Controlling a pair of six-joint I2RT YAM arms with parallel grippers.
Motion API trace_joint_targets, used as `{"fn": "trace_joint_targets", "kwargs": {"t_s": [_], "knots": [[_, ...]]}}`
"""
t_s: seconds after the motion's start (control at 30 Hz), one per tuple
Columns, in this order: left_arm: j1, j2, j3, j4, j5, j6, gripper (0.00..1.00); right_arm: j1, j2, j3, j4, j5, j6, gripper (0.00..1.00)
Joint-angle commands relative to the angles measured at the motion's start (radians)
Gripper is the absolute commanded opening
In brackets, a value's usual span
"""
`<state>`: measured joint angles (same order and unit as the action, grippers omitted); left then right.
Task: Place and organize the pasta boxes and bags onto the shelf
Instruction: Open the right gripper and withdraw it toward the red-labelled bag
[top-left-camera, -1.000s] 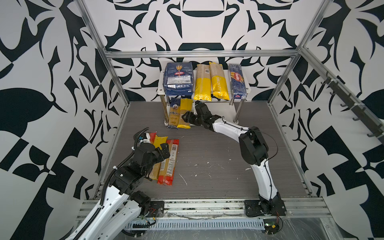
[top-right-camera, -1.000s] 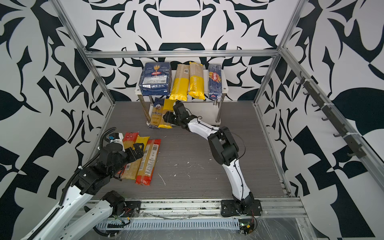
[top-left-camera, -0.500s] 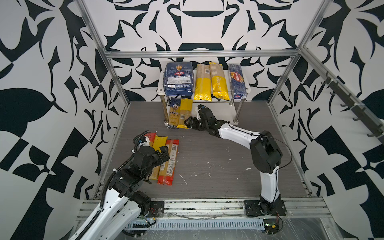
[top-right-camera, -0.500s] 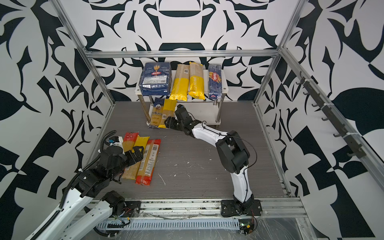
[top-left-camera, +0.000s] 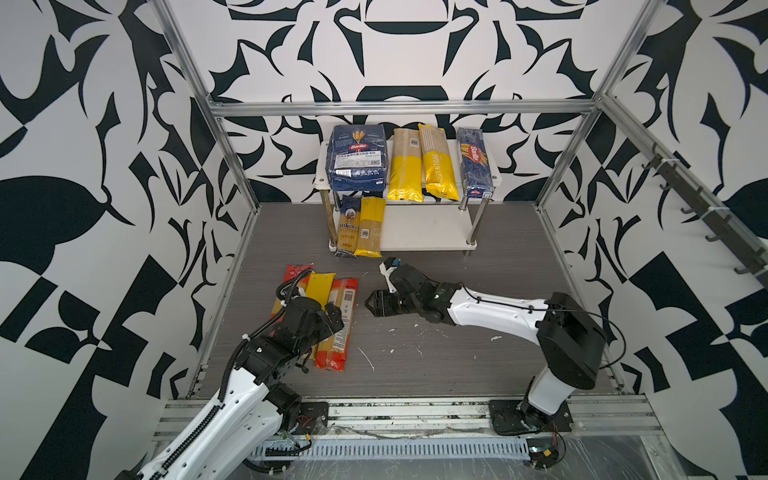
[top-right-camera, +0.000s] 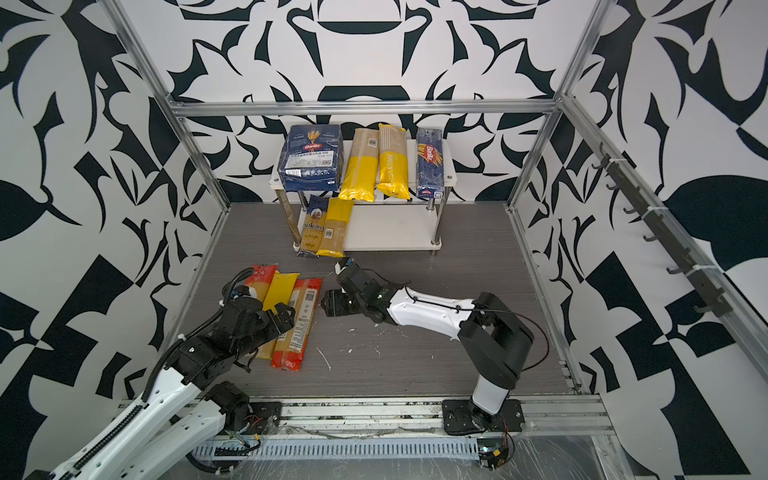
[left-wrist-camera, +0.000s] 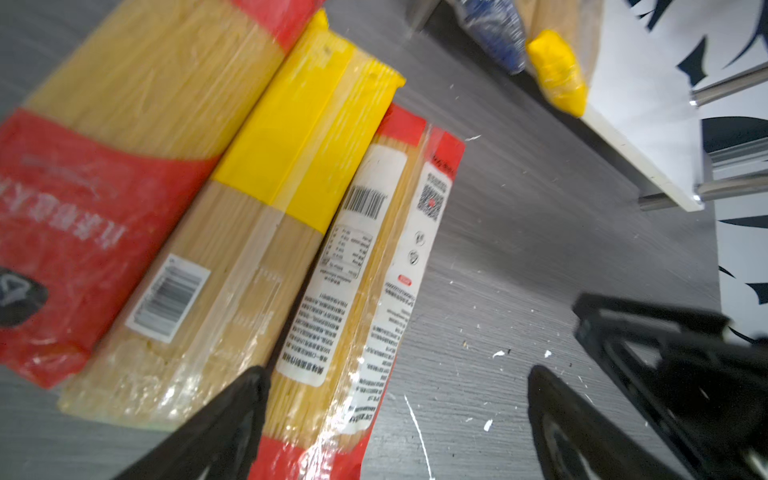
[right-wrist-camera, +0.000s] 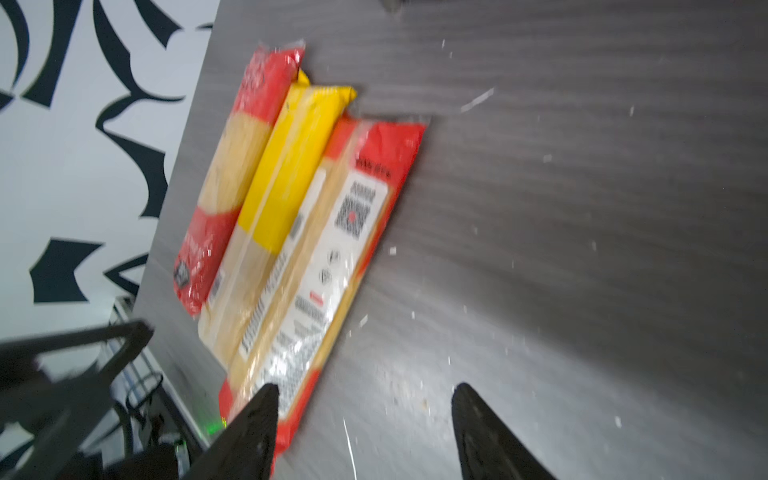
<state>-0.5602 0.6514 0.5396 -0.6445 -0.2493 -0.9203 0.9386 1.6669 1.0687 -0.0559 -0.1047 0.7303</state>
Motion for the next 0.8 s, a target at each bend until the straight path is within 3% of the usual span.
{"fn": "trace_joint_targets", "kwargs": {"t_s": [0.0, 0.27, 0.77], "knots": [[0.005, 0.008, -0.041, 0.018, 0.037, -0.081, 0.99, 0.007, -0.084, -0.065, 0.005, 0.045, 0.005, 0.69], [0.005, 0.036, -0.087, 0.071, 0.057, -0.120, 1.00, 0.042, -0.235, -0.199, -0.010, 0.079, 0.020, 0.69], [0.005, 0.321, -0.106, 0.269, 0.112, -0.110, 1.00, 0.042, -0.403, -0.354, -0.024, 0.114, 0.025, 0.69]]}}
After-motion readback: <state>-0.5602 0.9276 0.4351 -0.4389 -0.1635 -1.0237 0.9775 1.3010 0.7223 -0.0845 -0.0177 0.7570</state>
